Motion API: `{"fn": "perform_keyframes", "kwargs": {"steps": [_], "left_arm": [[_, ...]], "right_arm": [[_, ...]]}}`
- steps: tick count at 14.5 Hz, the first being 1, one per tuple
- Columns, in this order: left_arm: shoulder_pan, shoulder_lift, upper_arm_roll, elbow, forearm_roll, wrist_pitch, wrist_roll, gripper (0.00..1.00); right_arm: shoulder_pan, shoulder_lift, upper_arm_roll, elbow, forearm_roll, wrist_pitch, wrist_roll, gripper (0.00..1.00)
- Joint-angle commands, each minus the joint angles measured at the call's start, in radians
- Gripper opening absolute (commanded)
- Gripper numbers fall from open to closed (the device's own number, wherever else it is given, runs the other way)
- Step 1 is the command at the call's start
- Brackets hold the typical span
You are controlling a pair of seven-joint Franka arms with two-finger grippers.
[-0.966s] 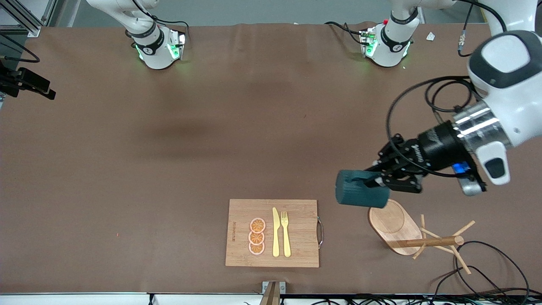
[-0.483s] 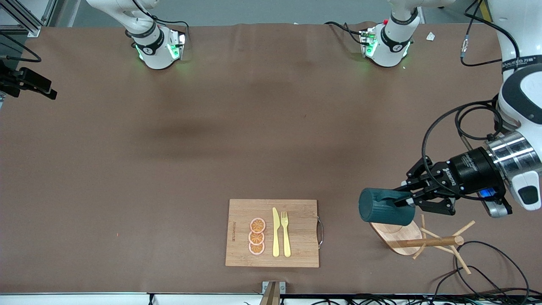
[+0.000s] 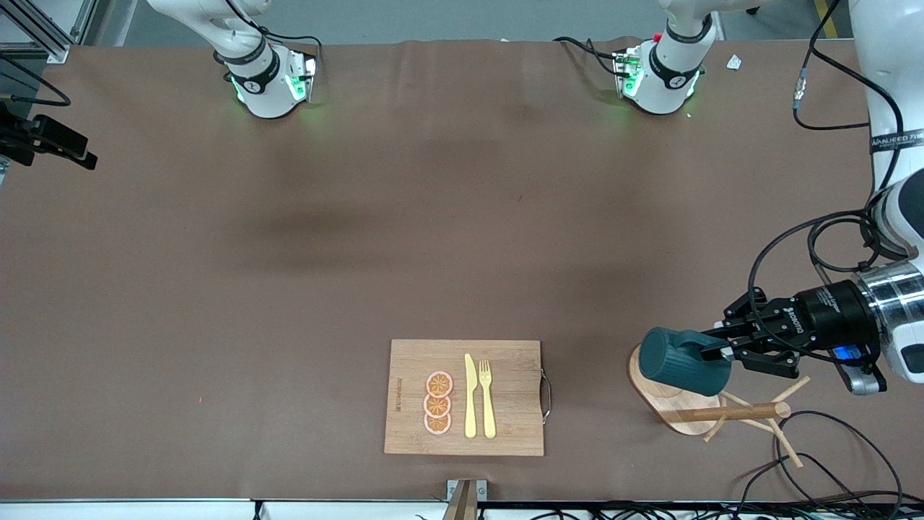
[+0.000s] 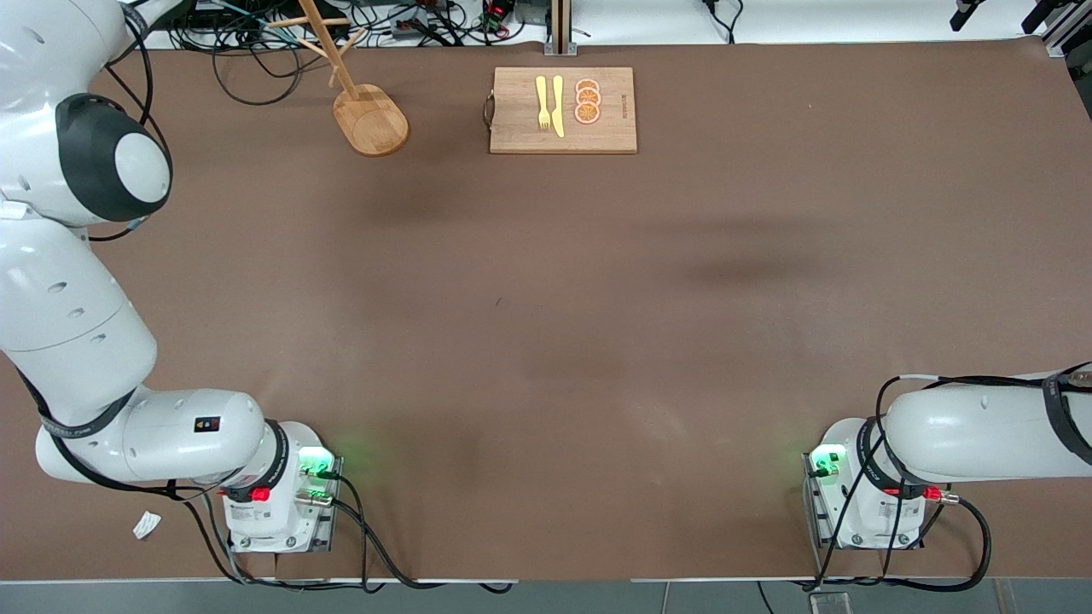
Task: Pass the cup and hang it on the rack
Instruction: 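Hook the mug handle onto a rack peg with the left gripper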
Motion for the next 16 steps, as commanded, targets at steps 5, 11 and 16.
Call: {"fn": "perform_keyframes", "kwargs": {"steps": [5,11,16], "left_arm": [[0.014,0.058,-0.002,0.007,-0.026,-0.017,0.075,0.01],[0.031,0.103,-0.001,0.009,-0.024,-0.012,0.21,0.01],[0.054,0.123,-0.001,0.01,-0.027,-0.006,0.261,0.01]], "right_arm": [[0.001,-0.028,0.002,-0.022,0.01,0.006,0.008,1.0],[0.001,-0.028,0.002,-0.022,0.01,0.007,0.008,1.0],[0.001,-0.028,0.002,-0.022,0.01,0.007,0.008,1.0]]}}
